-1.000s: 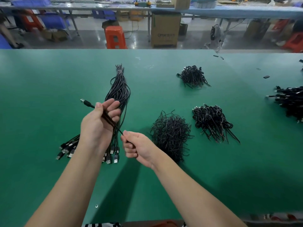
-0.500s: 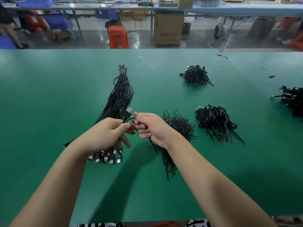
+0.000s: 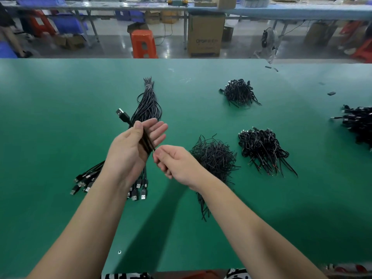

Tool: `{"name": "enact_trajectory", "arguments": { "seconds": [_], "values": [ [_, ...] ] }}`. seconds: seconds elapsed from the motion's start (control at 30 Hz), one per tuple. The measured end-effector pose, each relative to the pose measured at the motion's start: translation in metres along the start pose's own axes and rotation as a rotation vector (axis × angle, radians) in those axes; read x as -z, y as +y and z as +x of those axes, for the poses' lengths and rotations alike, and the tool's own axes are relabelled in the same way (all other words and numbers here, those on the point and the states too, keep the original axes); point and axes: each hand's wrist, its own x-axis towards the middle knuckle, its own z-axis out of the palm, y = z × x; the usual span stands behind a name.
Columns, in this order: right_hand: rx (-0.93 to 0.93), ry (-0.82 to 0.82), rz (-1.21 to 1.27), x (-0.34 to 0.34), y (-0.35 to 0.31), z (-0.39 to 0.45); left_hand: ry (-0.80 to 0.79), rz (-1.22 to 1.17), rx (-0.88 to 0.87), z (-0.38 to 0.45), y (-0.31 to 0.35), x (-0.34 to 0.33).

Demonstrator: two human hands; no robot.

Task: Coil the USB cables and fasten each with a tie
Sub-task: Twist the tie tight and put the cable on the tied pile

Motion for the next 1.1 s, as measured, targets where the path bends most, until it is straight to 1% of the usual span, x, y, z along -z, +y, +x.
{"name": "enact_trajectory", "arguments": {
  "seconds": [0.1,0.2,0.23,0.4,0.53,0.6,0.7,0.77,0.93,1.1],
  "values": [
    [0.021,0.053,-0.159,-0.001,0.009,0.000,0.005,-0.091,0.032,0.001,0.004,0.000],
    [0.043,0.101,-0.275,-0.002,0.015,0.000,-0.009,-0.085,0.026,-0.001,0.003,0.002],
    [0.044,0.114,-0.267,-0.003,0.016,0.000,-0.017,-0.068,0.027,-0.002,0.002,0.001],
    [0.044,0.085,0.147,-0.004,0.019,0.001,-0.054,0.007,0.018,-0.011,-0.009,-0.003],
    [0.038,0.129,0.233,-0.002,0.018,-0.002,-0.163,0.037,0.085,-0.015,-0.012,-0.001],
    [0.020,0.147,0.251,0.001,0.018,-0.005,-0.255,0.061,0.137,-0.015,-0.008,0.004],
    [0.012,0.136,0.183,0.004,0.021,-0.008,-0.433,0.192,0.217,-0.015,-0.002,0.010],
    [-0.006,0.142,0.127,0.003,0.024,-0.009,-0.494,0.238,0.258,-0.016,0.000,0.011],
    [-0.018,0.182,0.064,0.001,0.031,-0.007,-0.499,0.241,0.267,-0.019,-0.001,0.006],
    [0.049,0.177,-0.087,0.006,0.035,-0.013,-0.508,0.335,0.263,-0.023,0.002,0.007]
  ]
}}
